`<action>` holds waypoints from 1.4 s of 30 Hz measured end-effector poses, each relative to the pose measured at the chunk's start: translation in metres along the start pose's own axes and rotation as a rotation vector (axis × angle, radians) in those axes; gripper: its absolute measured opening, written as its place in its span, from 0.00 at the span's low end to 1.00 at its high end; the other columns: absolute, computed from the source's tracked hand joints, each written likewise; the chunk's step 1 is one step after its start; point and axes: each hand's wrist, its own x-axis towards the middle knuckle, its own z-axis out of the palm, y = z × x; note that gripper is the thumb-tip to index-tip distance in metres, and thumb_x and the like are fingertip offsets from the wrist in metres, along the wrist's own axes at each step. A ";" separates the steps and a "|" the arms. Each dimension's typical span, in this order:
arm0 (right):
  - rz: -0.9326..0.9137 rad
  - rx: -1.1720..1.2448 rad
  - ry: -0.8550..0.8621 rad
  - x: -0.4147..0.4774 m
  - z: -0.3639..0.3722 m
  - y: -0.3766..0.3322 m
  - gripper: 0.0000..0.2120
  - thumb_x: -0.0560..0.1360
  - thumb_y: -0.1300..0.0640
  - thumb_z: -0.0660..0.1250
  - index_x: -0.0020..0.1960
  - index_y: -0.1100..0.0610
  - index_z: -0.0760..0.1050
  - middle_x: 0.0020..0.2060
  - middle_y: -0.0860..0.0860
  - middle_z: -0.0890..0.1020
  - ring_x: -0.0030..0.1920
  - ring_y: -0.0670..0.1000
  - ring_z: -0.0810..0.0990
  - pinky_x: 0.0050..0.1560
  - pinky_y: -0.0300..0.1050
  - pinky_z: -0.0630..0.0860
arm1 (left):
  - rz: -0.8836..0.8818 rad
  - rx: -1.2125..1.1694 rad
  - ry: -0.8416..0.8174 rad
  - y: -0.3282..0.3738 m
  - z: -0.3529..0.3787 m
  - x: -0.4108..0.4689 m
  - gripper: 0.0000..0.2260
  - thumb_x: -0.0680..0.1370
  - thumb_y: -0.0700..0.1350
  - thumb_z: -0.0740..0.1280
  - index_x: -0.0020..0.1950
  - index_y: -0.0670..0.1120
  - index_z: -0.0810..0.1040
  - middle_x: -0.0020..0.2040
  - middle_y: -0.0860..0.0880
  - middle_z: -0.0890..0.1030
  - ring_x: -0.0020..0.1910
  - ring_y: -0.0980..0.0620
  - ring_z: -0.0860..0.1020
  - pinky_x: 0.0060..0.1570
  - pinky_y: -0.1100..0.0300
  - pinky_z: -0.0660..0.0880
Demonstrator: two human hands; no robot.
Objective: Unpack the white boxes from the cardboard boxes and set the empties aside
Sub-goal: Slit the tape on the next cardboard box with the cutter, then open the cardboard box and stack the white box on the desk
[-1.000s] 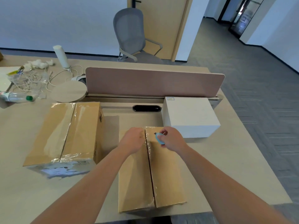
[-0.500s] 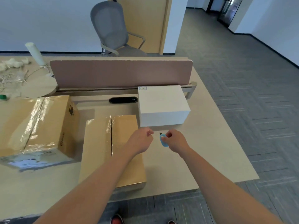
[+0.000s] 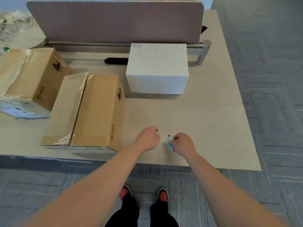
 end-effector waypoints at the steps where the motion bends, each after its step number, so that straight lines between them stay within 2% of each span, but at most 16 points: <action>1: -0.002 -0.013 -0.016 0.003 0.003 0.004 0.06 0.78 0.55 0.66 0.45 0.57 0.76 0.41 0.56 0.83 0.42 0.58 0.84 0.46 0.50 0.80 | -0.017 0.005 0.001 -0.002 0.006 0.002 0.18 0.81 0.42 0.59 0.71 0.43 0.71 0.69 0.43 0.74 0.67 0.46 0.72 0.64 0.58 0.67; 4: -0.009 -0.039 -0.023 0.012 0.011 0.012 0.06 0.78 0.53 0.65 0.47 0.56 0.76 0.42 0.54 0.83 0.44 0.57 0.83 0.46 0.49 0.79 | -0.055 0.012 -0.010 -0.008 0.019 0.009 0.19 0.81 0.42 0.59 0.71 0.43 0.71 0.69 0.44 0.74 0.67 0.46 0.72 0.64 0.58 0.68; 9: 0.000 -0.106 0.029 0.021 0.022 0.017 0.07 0.80 0.51 0.63 0.47 0.54 0.76 0.41 0.50 0.79 0.42 0.54 0.77 0.36 0.44 0.67 | -0.088 -0.004 0.003 -0.018 0.029 0.016 0.18 0.80 0.42 0.59 0.70 0.45 0.72 0.68 0.45 0.74 0.65 0.47 0.73 0.62 0.58 0.69; 13: 0.021 -0.121 0.063 0.023 0.025 0.016 0.09 0.81 0.51 0.62 0.46 0.54 0.74 0.39 0.51 0.78 0.39 0.53 0.76 0.32 0.43 0.65 | -0.094 -0.017 0.011 -0.020 0.031 0.014 0.18 0.80 0.43 0.59 0.70 0.46 0.72 0.68 0.47 0.74 0.65 0.49 0.73 0.62 0.58 0.69; 17: 0.036 -0.114 0.055 0.026 0.023 0.014 0.05 0.79 0.54 0.64 0.51 0.55 0.76 0.48 0.53 0.80 0.44 0.56 0.79 0.40 0.45 0.70 | -0.085 -0.028 0.026 -0.018 0.024 0.010 0.18 0.80 0.43 0.59 0.70 0.46 0.72 0.68 0.47 0.74 0.65 0.49 0.74 0.63 0.58 0.70; 20: 0.027 -0.118 0.071 0.019 0.016 0.006 0.14 0.80 0.54 0.62 0.64 0.56 0.75 0.59 0.54 0.78 0.54 0.57 0.80 0.45 0.44 0.70 | -0.071 -0.030 0.043 -0.013 0.014 0.002 0.17 0.80 0.43 0.59 0.70 0.45 0.72 0.68 0.46 0.74 0.65 0.48 0.74 0.63 0.58 0.70; 22: -0.011 -0.111 0.105 0.009 0.010 -0.007 0.16 0.81 0.52 0.61 0.67 0.55 0.73 0.63 0.53 0.77 0.57 0.56 0.79 0.48 0.45 0.70 | -0.041 -0.028 0.069 -0.005 0.003 -0.007 0.17 0.81 0.43 0.59 0.70 0.45 0.73 0.68 0.46 0.74 0.65 0.49 0.74 0.63 0.58 0.70; 25: -0.111 -0.084 0.155 -0.007 -0.002 -0.037 0.15 0.81 0.52 0.60 0.65 0.55 0.75 0.62 0.52 0.78 0.56 0.54 0.79 0.50 0.45 0.71 | 0.013 -0.072 0.140 0.009 -0.022 -0.025 0.17 0.80 0.42 0.59 0.69 0.47 0.74 0.67 0.48 0.76 0.63 0.50 0.74 0.61 0.57 0.72; 29: -0.297 -0.032 0.180 -0.032 -0.019 -0.096 0.13 0.79 0.54 0.60 0.60 0.56 0.77 0.56 0.51 0.80 0.54 0.54 0.78 0.50 0.46 0.71 | 0.084 -0.121 0.274 0.021 -0.071 -0.056 0.15 0.81 0.42 0.59 0.66 0.50 0.76 0.63 0.53 0.78 0.59 0.54 0.76 0.57 0.62 0.70; 33: -0.443 -0.014 0.177 -0.061 -0.026 -0.161 0.08 0.77 0.56 0.60 0.44 0.57 0.76 0.42 0.51 0.80 0.44 0.55 0.76 0.39 0.47 0.67 | 0.095 -0.150 0.383 0.004 -0.129 -0.091 0.14 0.81 0.43 0.59 0.64 0.51 0.78 0.59 0.54 0.80 0.57 0.54 0.76 0.56 0.61 0.71; 35: -0.486 -0.016 0.160 -0.073 -0.024 -0.190 0.09 0.77 0.57 0.59 0.41 0.59 0.74 0.38 0.53 0.79 0.40 0.55 0.75 0.37 0.49 0.67 | 0.088 -0.144 0.428 -0.014 -0.156 -0.105 0.14 0.80 0.43 0.60 0.63 0.51 0.78 0.58 0.53 0.80 0.55 0.54 0.77 0.55 0.60 0.72; 39: -0.547 -0.034 0.094 -0.092 -0.003 -0.232 0.11 0.78 0.57 0.58 0.38 0.58 0.71 0.36 0.54 0.78 0.37 0.55 0.74 0.36 0.49 0.67 | 0.024 -0.059 0.441 -0.057 -0.199 -0.119 0.14 0.81 0.45 0.60 0.65 0.50 0.77 0.61 0.50 0.80 0.57 0.52 0.77 0.58 0.57 0.73; 42: -0.554 -0.091 0.053 -0.097 0.023 -0.252 0.09 0.77 0.56 0.59 0.40 0.54 0.73 0.38 0.51 0.79 0.40 0.54 0.76 0.39 0.48 0.69 | 0.017 0.022 0.390 -0.085 -0.217 -0.119 0.16 0.81 0.44 0.59 0.67 0.48 0.76 0.63 0.49 0.79 0.59 0.50 0.77 0.60 0.57 0.73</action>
